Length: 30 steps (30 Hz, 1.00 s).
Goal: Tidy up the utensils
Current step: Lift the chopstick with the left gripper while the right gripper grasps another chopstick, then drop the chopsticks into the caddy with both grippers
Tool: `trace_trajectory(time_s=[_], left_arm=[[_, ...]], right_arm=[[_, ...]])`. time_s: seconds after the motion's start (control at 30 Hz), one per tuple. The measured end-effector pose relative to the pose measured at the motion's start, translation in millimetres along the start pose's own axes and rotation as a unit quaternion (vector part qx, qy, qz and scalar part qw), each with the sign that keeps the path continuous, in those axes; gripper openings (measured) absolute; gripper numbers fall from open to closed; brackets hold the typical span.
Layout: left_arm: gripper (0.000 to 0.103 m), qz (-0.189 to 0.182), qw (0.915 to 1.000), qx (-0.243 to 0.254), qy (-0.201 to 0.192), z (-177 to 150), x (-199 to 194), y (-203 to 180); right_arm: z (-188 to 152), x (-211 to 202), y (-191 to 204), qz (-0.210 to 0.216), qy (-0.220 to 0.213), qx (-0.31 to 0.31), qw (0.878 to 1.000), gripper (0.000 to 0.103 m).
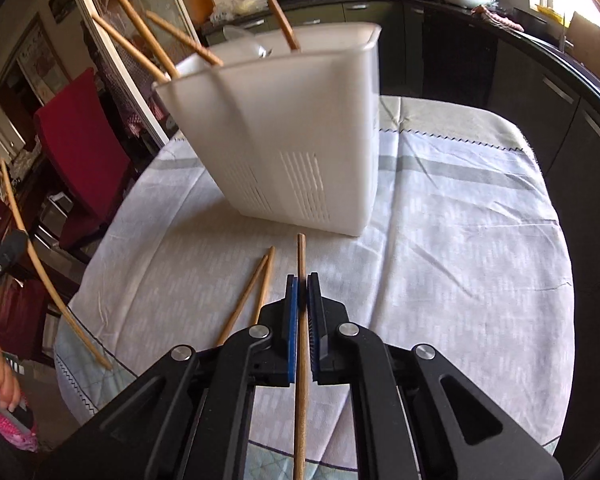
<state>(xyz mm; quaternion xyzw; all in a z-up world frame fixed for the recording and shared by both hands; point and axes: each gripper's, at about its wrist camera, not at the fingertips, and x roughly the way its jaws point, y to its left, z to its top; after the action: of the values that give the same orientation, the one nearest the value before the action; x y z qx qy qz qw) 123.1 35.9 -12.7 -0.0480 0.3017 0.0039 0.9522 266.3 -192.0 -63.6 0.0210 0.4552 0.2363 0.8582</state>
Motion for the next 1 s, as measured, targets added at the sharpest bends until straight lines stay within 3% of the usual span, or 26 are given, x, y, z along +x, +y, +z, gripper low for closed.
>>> trace_trajectory(time_s=[0.2,0.33,0.5,1.0], left_arm=[[0.006,-0.003,1.0,-0.002,0.002,0.8,-1.4,0.3],[0.006,-0.004,1.0,-0.001,-0.001,1.2,-5.6,-2.5],[0.006,-0.002,1.0,0.006,-0.006,1.4,-10.9,-7.5],[0.006,-0.01,0.9995,0.02,-0.024,9.0,-24.0,-14.4]], right_arm=[[-12.3,-86.0,-19.3,0.012,-0.099,0.015,0.995,0.006],[-22.8,-125.3,-21.4,0.009,-0.137,0.009,0.991,0.006],[-39.5,-147.1,-14.8,-0.009,-0.155,-0.018,0.988,0.006],[-48.2,-166.2,-7.1,0.002,-0.167,-0.027,0.986,0.006]])
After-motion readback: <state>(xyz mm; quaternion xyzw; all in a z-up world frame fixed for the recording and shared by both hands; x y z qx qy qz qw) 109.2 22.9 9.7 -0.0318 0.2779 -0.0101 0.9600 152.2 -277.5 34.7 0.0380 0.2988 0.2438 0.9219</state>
